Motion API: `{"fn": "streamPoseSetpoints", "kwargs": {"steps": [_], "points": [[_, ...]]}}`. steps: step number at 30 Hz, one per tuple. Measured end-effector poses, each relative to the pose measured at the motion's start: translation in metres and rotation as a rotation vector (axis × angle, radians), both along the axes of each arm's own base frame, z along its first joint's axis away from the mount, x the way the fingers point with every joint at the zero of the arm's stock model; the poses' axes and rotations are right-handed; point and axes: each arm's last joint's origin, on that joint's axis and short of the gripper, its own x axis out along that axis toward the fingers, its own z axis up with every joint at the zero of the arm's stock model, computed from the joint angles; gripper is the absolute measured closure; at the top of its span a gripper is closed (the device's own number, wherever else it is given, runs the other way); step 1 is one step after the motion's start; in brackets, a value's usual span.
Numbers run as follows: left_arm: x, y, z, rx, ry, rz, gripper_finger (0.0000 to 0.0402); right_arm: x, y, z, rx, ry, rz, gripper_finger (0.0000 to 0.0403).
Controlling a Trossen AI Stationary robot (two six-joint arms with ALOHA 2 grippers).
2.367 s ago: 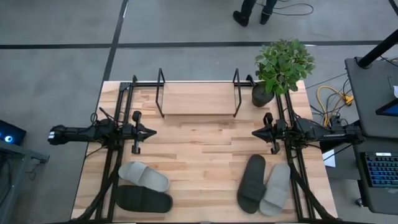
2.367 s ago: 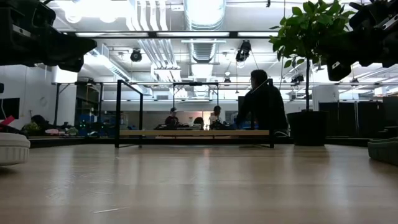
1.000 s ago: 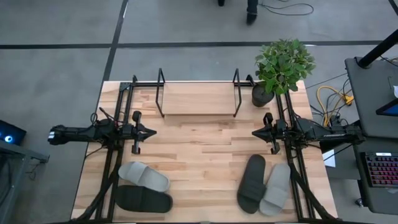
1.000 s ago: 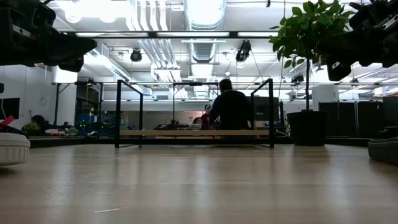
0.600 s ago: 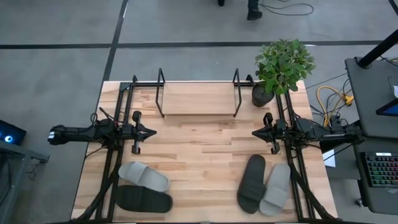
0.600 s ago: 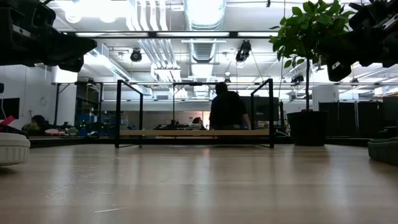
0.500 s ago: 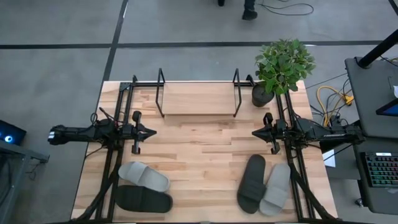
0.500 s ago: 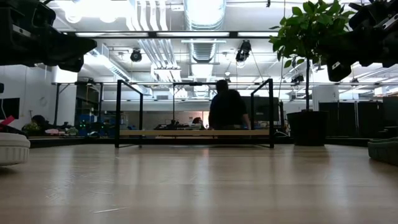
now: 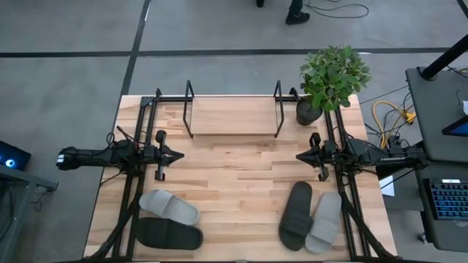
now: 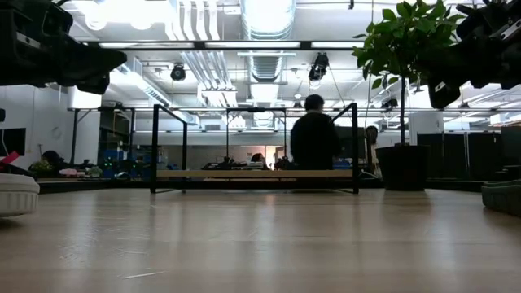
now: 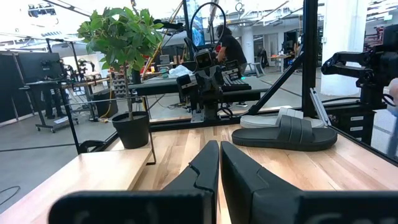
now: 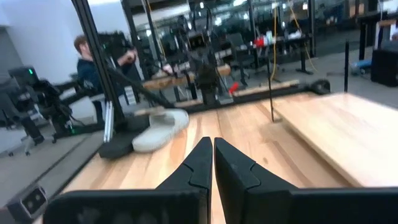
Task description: Pick and place slides into the shelf
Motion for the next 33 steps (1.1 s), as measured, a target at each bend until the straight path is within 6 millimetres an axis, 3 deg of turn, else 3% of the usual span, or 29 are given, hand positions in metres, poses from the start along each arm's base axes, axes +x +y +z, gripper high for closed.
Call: {"fn": "streamPoseSetpoints", "kwargs": {"steps": [5, 33], "points": [[0.0, 0.0, 0.0, 0.0, 0.0, 0.0, 0.0402, 0.0001, 0.0, -0.0064, -0.004, 0.067, 0.0, 0.0394], [0.0, 0.0, 0.0, 0.0, 0.0, 0.0, 0.0402, 0.0002, 0.0, -0.0064, -0.002, 0.069, -0.001, 0.0394]]}}
